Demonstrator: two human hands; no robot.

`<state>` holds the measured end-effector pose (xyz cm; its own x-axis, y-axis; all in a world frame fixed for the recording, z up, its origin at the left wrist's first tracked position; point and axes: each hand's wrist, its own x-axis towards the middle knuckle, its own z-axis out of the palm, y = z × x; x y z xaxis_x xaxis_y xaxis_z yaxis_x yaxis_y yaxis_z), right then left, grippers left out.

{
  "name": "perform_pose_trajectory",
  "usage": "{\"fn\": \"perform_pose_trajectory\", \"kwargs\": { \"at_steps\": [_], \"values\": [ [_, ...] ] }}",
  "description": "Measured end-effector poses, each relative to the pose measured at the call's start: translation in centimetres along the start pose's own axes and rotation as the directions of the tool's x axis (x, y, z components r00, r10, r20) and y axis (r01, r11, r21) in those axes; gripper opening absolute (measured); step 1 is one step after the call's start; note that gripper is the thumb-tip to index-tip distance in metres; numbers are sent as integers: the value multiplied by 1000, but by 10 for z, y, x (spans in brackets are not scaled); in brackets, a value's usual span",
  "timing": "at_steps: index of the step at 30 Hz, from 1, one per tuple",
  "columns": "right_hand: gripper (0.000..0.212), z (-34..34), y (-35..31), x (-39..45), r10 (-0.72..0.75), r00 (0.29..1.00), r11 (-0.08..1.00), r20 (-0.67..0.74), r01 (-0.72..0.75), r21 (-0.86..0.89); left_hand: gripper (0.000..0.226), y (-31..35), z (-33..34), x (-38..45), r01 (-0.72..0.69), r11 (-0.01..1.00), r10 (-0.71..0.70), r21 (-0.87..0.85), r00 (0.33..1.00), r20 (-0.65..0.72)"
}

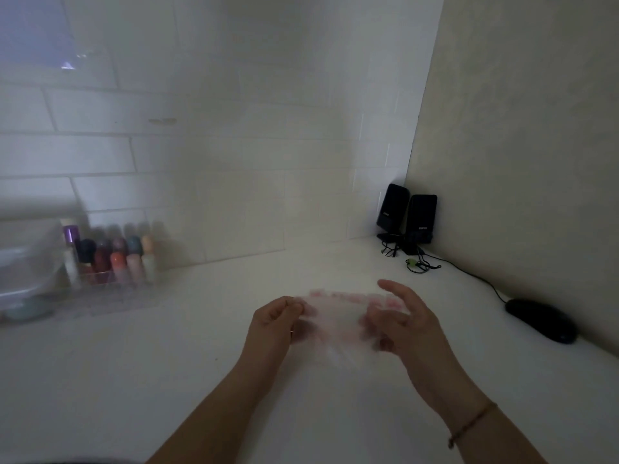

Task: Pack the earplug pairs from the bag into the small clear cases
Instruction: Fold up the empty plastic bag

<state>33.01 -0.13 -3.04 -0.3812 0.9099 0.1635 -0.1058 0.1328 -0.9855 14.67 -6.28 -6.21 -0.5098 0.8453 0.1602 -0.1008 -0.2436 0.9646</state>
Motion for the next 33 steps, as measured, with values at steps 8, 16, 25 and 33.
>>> {"fn": "perform_pose_trajectory", "kwargs": {
  "at_steps": [8, 16, 25, 33],
  "values": [
    [20, -12, 6, 5, -196, 976, 880, -99, 131, -456, 15, -2, -5, -2, -348, 848, 374, 400, 927, 13],
    [5, -23, -11, -2, 34, 999, 998, -17, -35, -42, 35, 4, 14, -13, -240, 971, 240, 0, 968, 80],
    [30, -32, -1, -12, 8, 987, 990, 163, 15, -141, 43, -1, 2, -7, 87, 992, -60, -94, 963, 263],
    [8, -41, -17, -29, -52, 996, 942, 75, 73, -328, 9, 3, 15, -26, -27, 989, -51, 144, 860, 507]
  ]
}}
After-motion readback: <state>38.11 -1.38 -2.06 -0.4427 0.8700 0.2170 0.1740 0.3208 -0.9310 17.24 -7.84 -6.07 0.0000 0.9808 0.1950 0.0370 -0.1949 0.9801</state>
